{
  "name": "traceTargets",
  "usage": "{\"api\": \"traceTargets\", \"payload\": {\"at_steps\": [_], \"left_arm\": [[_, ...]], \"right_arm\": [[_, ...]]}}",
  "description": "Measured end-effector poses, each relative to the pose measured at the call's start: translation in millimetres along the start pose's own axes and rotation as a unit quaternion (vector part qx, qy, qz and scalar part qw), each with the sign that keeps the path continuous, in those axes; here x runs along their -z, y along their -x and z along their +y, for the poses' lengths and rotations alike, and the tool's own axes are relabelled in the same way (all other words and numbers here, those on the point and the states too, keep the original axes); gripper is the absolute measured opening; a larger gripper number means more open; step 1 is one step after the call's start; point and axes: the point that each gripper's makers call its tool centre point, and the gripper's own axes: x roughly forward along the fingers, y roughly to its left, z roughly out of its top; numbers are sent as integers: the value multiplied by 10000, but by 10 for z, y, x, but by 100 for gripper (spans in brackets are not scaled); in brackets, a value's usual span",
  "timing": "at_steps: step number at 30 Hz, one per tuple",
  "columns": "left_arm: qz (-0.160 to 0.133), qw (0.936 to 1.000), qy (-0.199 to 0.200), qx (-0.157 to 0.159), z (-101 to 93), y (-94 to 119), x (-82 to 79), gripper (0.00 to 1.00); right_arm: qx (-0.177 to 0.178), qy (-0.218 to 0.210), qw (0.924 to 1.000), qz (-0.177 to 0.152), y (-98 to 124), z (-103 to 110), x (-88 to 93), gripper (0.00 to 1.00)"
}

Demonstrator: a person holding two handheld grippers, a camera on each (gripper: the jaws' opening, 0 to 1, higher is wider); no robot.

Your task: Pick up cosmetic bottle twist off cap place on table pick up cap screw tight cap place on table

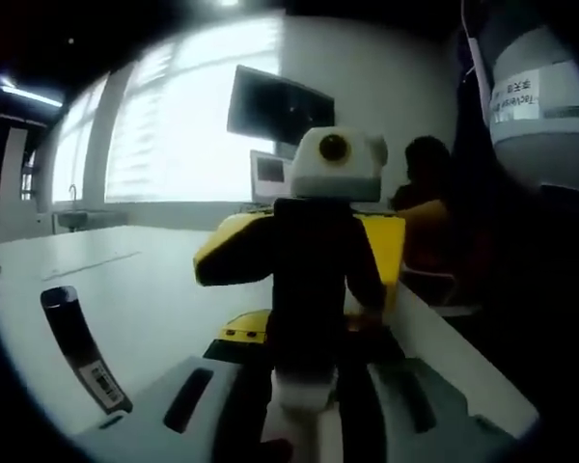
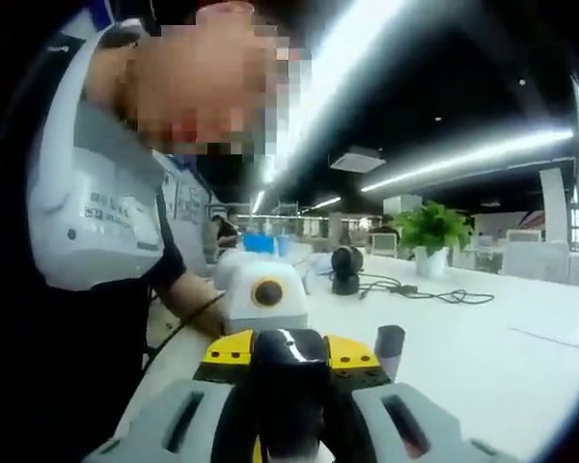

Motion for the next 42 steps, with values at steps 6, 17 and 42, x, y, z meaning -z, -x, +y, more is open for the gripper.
{"api": "traceTargets", "payload": {"at_steps": [6,17,42], "left_arm": [[-18,10000,30,54,-6,4,1,14],[-9,10000,61,65,-4,-7,8,14],[75,9999,55,57,4,-21,29,15]], "right_arm": [[-144,-83,9998,68,-23,82,69,33],[93,-340,9994,-8,189,45,87,30],[498,-163,9985,-127,334,-61,159,14]]}}
